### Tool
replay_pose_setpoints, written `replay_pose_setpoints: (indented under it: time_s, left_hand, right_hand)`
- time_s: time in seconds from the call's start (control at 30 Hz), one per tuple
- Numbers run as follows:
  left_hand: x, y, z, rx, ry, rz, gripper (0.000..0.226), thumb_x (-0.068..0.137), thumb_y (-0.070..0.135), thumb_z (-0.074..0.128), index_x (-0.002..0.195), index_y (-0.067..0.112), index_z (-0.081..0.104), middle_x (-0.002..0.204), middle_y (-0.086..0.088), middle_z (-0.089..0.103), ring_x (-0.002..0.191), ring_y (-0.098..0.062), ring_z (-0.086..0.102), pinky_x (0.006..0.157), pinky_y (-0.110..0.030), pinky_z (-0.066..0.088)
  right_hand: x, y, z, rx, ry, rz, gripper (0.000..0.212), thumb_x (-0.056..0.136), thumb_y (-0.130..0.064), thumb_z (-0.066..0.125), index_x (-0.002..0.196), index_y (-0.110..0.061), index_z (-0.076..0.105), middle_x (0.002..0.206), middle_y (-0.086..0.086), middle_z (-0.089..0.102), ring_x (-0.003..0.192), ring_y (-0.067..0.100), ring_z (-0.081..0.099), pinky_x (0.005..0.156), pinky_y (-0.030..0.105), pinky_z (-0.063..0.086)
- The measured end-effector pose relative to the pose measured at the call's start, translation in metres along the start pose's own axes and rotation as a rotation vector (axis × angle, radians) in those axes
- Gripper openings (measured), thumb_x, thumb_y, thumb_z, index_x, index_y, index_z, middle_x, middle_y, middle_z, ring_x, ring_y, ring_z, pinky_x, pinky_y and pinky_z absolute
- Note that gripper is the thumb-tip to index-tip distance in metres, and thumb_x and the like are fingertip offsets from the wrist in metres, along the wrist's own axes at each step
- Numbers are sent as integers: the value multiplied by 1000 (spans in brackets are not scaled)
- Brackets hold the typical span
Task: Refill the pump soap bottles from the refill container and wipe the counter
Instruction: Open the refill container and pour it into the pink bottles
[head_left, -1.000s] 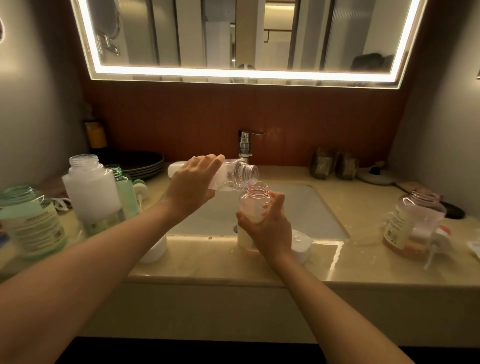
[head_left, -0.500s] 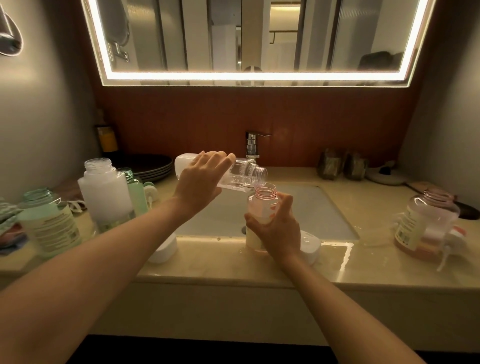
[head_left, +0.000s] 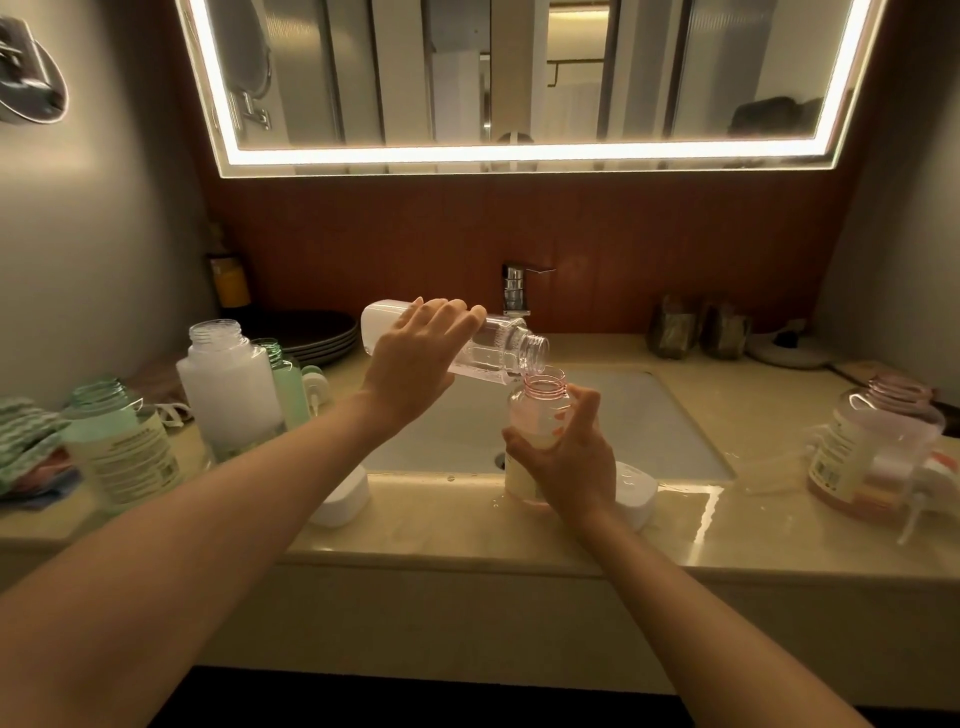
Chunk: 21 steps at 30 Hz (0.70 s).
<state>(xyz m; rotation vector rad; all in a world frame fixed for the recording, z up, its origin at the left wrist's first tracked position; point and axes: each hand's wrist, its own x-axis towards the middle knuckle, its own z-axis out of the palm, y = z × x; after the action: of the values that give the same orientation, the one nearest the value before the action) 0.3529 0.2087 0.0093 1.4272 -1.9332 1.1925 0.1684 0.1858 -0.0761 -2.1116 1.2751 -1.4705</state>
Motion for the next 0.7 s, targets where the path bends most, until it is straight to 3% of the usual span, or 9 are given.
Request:
replay_pose_setpoints:
  time_s: [0.23, 0.37, 0.7]
  left_hand:
    - [3, -2, 2, 31, 4, 18, 75, 53, 6, 85, 115, 14, 44, 105, -9, 64, 96, -26, 63, 85, -40, 52]
    - [2, -2, 1, 25, -6, 15, 74, 55, 7, 85, 116, 14, 44, 106, -10, 63, 98, -27, 62, 86, -41, 51]
    - [2, -2, 1, 32, -17, 8, 77, 54, 7, 86, 117, 14, 43, 108, -11, 63, 99, -28, 62, 86, -42, 51]
  right_hand:
    - [0, 1, 0, 2, -12, -7, 77, 69, -50, 73, 114, -32, 13, 119, 10, 56, 92, 24, 61, 72, 27, 50]
    - [0, 1, 0, -2, -23, 5, 81, 70, -50, 72, 124, -24, 17, 120, 10, 56, 93, 23, 61, 73, 27, 51]
    - [0, 0, -1, 0, -9, 2, 77, 69, -50, 73, 114, -33, 12, 121, 10, 55, 95, 25, 61, 73, 29, 51]
